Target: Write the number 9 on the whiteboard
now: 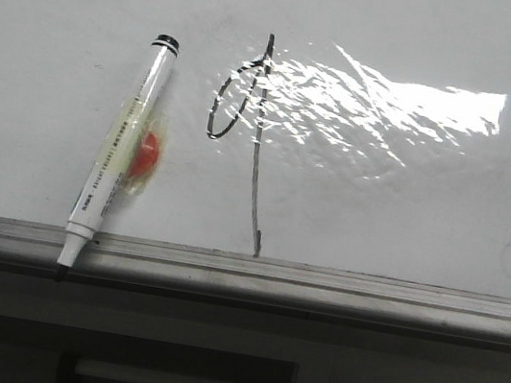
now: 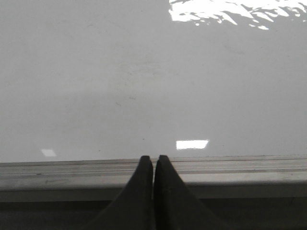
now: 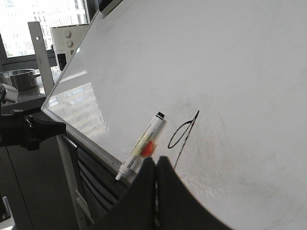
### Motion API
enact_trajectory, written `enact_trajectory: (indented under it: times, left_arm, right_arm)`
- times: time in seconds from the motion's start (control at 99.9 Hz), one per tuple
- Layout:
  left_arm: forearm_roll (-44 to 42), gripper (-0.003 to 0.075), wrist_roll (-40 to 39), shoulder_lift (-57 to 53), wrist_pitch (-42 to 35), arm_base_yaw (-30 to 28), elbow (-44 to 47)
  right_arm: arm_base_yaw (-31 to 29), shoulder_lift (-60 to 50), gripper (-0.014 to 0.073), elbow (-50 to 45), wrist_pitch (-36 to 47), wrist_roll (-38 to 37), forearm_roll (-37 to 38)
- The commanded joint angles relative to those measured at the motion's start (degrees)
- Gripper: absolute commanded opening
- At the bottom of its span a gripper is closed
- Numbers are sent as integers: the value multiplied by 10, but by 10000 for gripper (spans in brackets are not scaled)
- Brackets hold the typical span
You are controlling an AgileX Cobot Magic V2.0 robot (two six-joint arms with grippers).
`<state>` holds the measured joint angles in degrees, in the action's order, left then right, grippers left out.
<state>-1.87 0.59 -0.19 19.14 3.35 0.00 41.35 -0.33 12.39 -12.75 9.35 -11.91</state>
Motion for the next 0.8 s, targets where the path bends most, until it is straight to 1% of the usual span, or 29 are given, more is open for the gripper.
enact_trajectory:
  times: [0.0, 0.08, 0.13, 0.25, 0.34, 0.41, 0.43, 0.46, 0.55, 0.6, 0.68, 0.79]
  left_arm:
    - [5, -20, -2, -17, -28, -1, 12]
    - [5, -20, -2, -17, -28, -1, 12]
    - [5, -20, -2, -17, -28, -1, 12]
    - [5, -20, -2, -17, -28, -1, 12]
    - [5, -20, -2, -17, -28, -1, 12]
    - [5, -20, -2, -17, -28, -1, 12]
    - [5, -20, -2, -17, -28, -1, 12]
    - [5, -20, -2, -17, -28, -1, 12]
    - [5, -20, -2, -17, -28, -1, 12]
    - [5, -20, -2, -17, -28, -1, 12]
    - [5, -20, -2, -17, -28, -1, 12]
    - [5, -20, -2, -17, -28, -1, 12]
  right_arm:
    - [-19, 5, -61, -1, 58, 2, 5]
    - [-52, 5, -61, -26, 127, 2, 5]
    - [-79, 5, -61, -50, 192, 2, 5]
    - [-156, 5, -61, -97, 317, 1, 8]
    - [-201, 5, -61, -125, 360, 0, 41]
    - [-240, 5, -61, -143, 367, -11, 81]
    - [-252, 5, -61, -147, 367, -29, 90]
    - [-273, 4, -61, -147, 345, -64, 119]
    - [-324, 4, -61, -146, 313, -123, 175]
    - [-358, 4, -61, -146, 300, -140, 186]
    - [-400, 1, -61, -146, 277, -140, 187]
    - [-442, -13, -61, -146, 200, -140, 187]
